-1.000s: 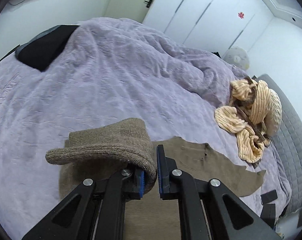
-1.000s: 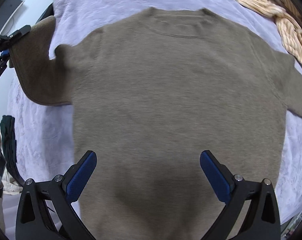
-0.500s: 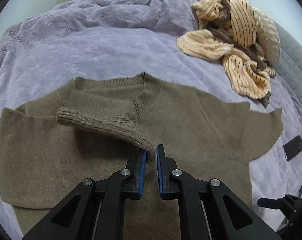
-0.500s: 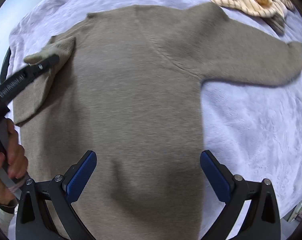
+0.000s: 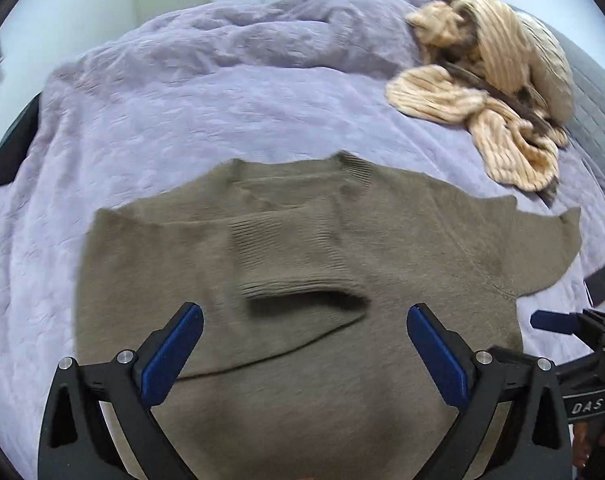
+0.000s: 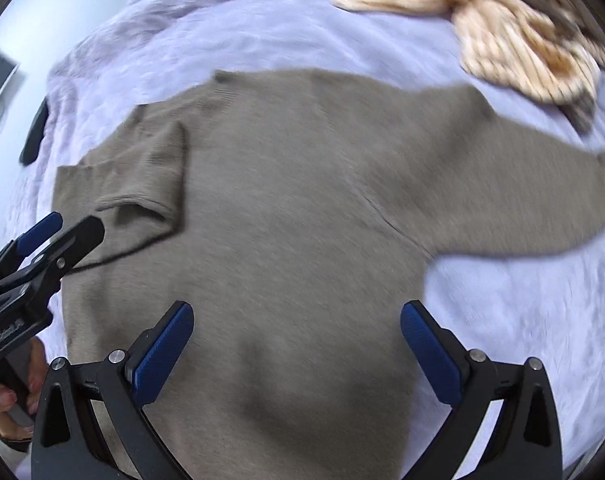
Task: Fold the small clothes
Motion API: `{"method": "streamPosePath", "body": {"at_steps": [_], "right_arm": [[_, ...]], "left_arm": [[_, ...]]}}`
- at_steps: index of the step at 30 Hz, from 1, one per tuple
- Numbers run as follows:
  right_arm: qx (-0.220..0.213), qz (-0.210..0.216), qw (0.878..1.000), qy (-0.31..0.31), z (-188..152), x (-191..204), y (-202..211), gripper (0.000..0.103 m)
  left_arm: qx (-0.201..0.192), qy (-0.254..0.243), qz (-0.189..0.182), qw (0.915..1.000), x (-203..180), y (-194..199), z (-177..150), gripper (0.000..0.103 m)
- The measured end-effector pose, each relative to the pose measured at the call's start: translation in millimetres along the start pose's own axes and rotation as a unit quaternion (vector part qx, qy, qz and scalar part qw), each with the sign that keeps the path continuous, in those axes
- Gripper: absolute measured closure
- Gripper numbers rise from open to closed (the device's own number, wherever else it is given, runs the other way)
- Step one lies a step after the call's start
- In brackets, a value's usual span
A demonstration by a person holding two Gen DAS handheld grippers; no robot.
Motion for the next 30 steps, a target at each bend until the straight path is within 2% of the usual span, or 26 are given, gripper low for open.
{"method": "streamPosePath", "body": {"at_steps": [5, 9, 13, 14, 15, 16, 17, 18, 20, 23, 25, 27, 30], "right_arm": [[-0.036, 0.023, 0.993, 0.11, 22, 66, -15, 0.0], [-0.066, -0.016, 0.969, 0.237, 20, 107, -29, 0.0], [-0.09, -0.037, 0.941, 0.323, 18, 134, -44, 0.004], [-0.094, -0.042, 0.936, 0.337, 19, 139, -47, 0.008], [-0.098, -0.046, 0.93, 0.351, 19, 144, -53, 0.021], [-0.098, -0.051, 0.925, 0.364, 20, 149, -60, 0.046], [-0.088, -0.045, 0.923, 0.373, 20, 152, -67, 0.067], [-0.078, -0.04, 0.925, 0.37, 20, 149, -69, 0.09], [-0.082, -0.031, 0.949, 0.303, 37, 137, -69, 0.092], [-0.102, -0.011, 0.981, 0.162, 67, 91, -45, 0.093], [-0.107, -0.001, 0.99, 0.091, 74, 58, -33, 0.094], [-0.104, -0.01, 0.994, 0.032, 71, 18, -29, 0.094], [-0.075, -0.006, 0.996, -0.049, 55, -29, -43, 0.094]], "left_arm": [[0.001, 0.061, 0.079, 0.995, 73, 9, -3, 0.001], [0.023, 0.097, 0.134, 0.986, 120, 5, -17, 0.001], [0.026, 0.105, 0.157, 0.9817, 140, 6, -29, 0.001], [0.027, 0.106, 0.159, 0.9811, 142, 7, -32, 0.001], [0.03, 0.109, 0.161, 0.9804, 144, 6, -35, 0.001], [0.032, 0.112, 0.162, 0.9798, 148, 6, -37, 0.001], [0.033, 0.115, 0.164, 0.9793, 150, 8, -39, 0.001], [0.034, 0.117, 0.165, 0.9787, 151, 8, -40, 0.001], [0.032, 0.12, 0.167, 0.9782, 152, 10, -39, 0.001], [0.024, 0.126, 0.166, 0.9778, 157, 14, -34, 0.001], [0.021, 0.129, 0.167, 0.9772, 161, 14, -31, 0.001], [0.02, 0.132, 0.176, 0.9754, 168, 13, -29, 0.001], [0.022, 0.139, 0.189, 0.9718, 180, 8, -31, 0.001]]}}
Point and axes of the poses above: each gripper's, at about its wrist camera, not at the fingertips, and y roughly against the way its jaws point, x to its left, z to its top, the point moved 7 cm from there along -y, roughly the way its jaws point, and after that the axes turned 15 degrees about -x, right-handed, at the moved point
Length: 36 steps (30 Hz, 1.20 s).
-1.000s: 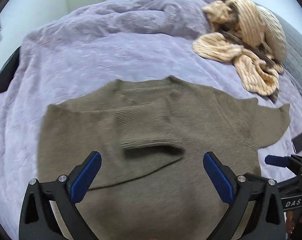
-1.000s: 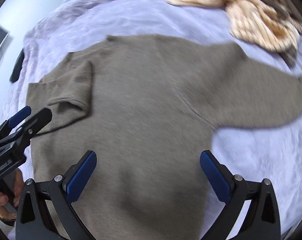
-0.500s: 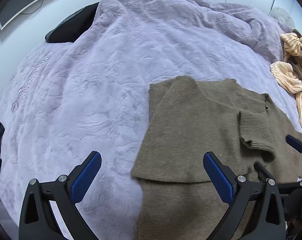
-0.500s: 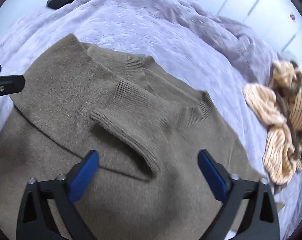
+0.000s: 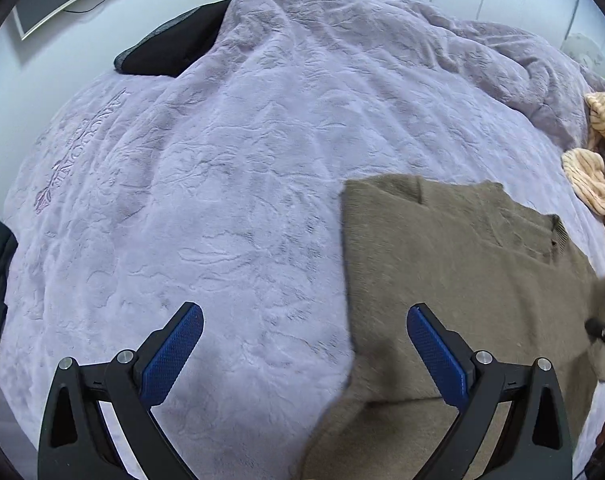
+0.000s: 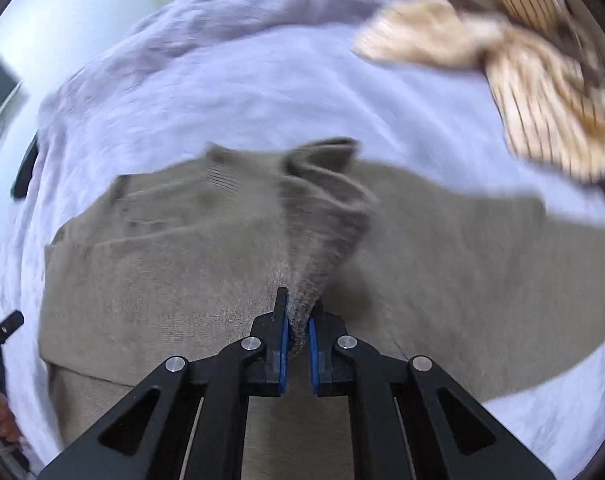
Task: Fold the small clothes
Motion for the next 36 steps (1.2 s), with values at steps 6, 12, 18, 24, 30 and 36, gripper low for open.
{"method": "streamPosePath", "body": {"at_steps": [6, 12, 18, 24, 30, 36], "right_arm": [[0.019, 0.045, 0.997, -0.063, -12, -21, -12, 0.094], [0.02, 0.074, 0.994, -0.079, -12, -22, -3, 0.093], [0.037, 0.107, 0.981, -0.158, -28, -46, -9, 0.088], [0.029, 0.072, 0.98, -0.182, -33, -71, 17, 0.07], [0.036, 0.068, 0.976, -0.205, -46, -97, 52, 0.04], [0.02, 0.024, 0.971, -0.236, -56, -154, 78, 0.04]], "left_arm": [[0.012, -0.027, -0.002, 0.9996, -13, -20, -6, 0.001], [0.022, -0.102, 0.026, 0.9942, -36, -44, -30, 0.001], [0.037, -0.085, 0.02, 0.9955, -24, -51, -36, 0.0], [0.051, -0.1, 0.041, 0.9928, -32, -34, -25, 0.0], [0.068, -0.086, -0.016, 0.9938, -67, 1, -24, 0.0], [0.091, -0.125, -0.103, 0.9826, -158, 32, -49, 0.0]]}}
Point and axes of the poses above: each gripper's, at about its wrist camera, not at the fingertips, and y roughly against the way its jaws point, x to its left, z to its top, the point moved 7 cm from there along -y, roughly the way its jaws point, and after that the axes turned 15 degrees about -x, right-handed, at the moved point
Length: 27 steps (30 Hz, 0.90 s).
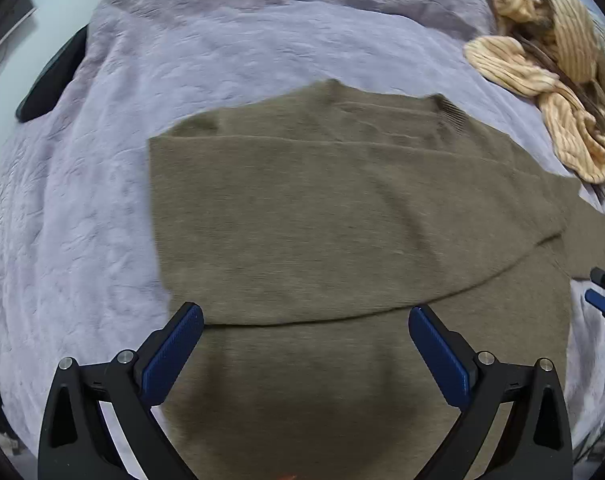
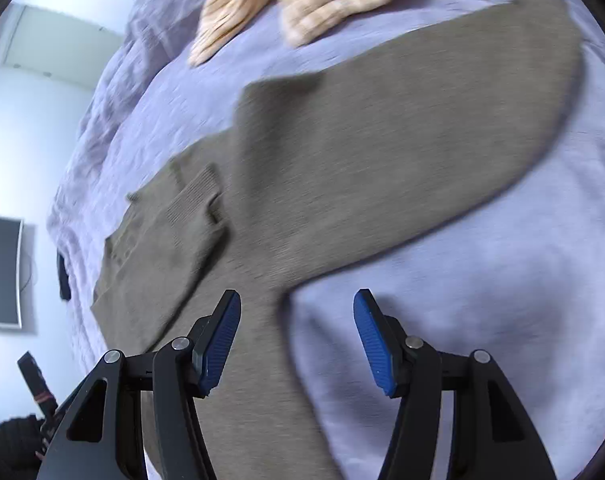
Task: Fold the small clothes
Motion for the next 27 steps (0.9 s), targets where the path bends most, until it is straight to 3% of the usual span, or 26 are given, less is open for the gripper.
{"method": "streamPosePath", "body": {"at_steps": [6, 11, 15, 20, 23, 25, 27], "right_arm": [[-0.07, -0.035, 0.994, -0.076, 50, -76, 29, 0.04], [-0.13, -0.031, 0.975, -0.176, 95, -142, 35, 0.04], [-0.159, 0.013, 0.956, -0.246, 122, -168, 27, 0.04], [-0.17, 0.03, 0.949, -0.266, 141, -182, 24, 0.041], [-0.167, 0.039, 0.943, -0.284, 143, -189, 22, 0.053], [-0.157, 0.058, 0.938, -0.302, 145, -189, 18, 0.087], [-0.153, 0.083, 0.937, -0.303, 146, -182, 19, 0.094]], "left_arm": [[0.01, -0.05, -0.063, 0.9967, -99, -15, -1, 0.0], [0.002, -0.097, -0.071, 0.9928, -160, -28, -1, 0.0], [0.007, -0.1, -0.079, 0.9918, -183, -32, -1, 0.0], [0.004, -0.116, -0.069, 0.9908, -198, -35, 0, 0.0], [-0.002, -0.126, -0.058, 0.9903, -200, -35, 2, 0.0], [0.0, -0.129, -0.056, 0.99, -200, -37, 1, 0.001], [0.005, -0.124, -0.059, 0.9905, -201, -39, 1, 0.001]]}}
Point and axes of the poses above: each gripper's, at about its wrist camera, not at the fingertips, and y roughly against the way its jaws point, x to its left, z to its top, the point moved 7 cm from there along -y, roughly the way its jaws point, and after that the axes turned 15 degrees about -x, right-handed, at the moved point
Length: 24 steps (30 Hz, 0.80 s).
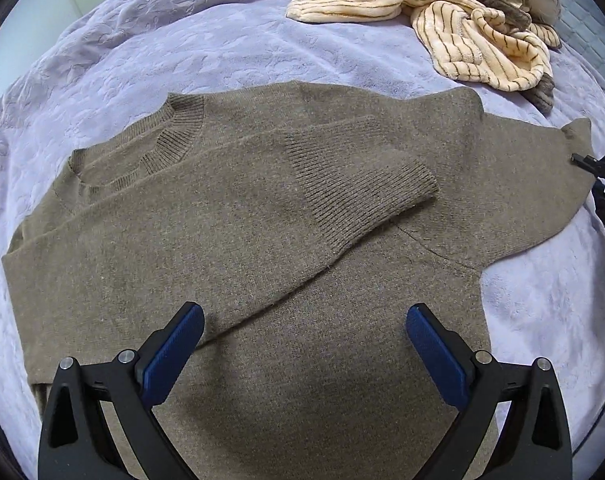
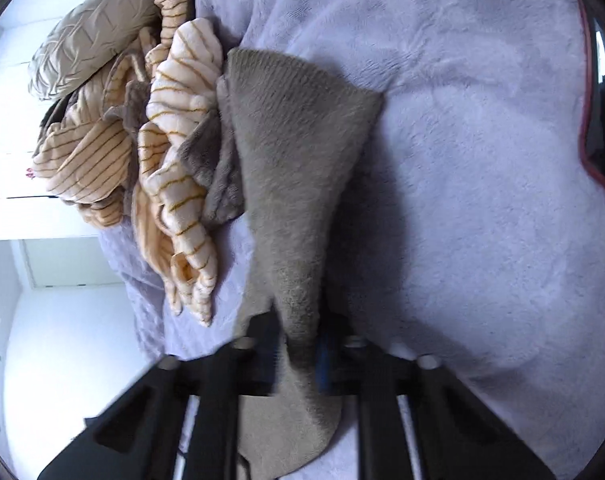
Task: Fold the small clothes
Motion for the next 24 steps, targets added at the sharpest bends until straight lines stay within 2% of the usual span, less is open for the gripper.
{"method": "streamPosePath", "body": {"at_steps": [9, 14, 20, 24], "right_arm": [[0.026, 0.119, 0.993, 0.001, -22, 66, 20, 0.096], [0.048, 0.15, 0.987, 0.028, -52, 114, 23, 0.096], [0.074, 0.147, 0.975, 0.148, -121, 183, 26, 0.096], [0.088, 0.137, 0.952, 0.26, -187, 226, 23, 0.096]], "left_arm": [[-0.009, 0.029, -0.003, 0.9995, 18, 11, 3, 0.001], [-0.032, 0.044, 0.01, 0.9985, 46, 25, 11, 0.001], [-0.042, 0.069, 0.043, 0.9958, 104, 36, 7, 0.001], [-0.044, 0.087, 0.063, 0.9932, 147, 42, -5, 0.001]]}}
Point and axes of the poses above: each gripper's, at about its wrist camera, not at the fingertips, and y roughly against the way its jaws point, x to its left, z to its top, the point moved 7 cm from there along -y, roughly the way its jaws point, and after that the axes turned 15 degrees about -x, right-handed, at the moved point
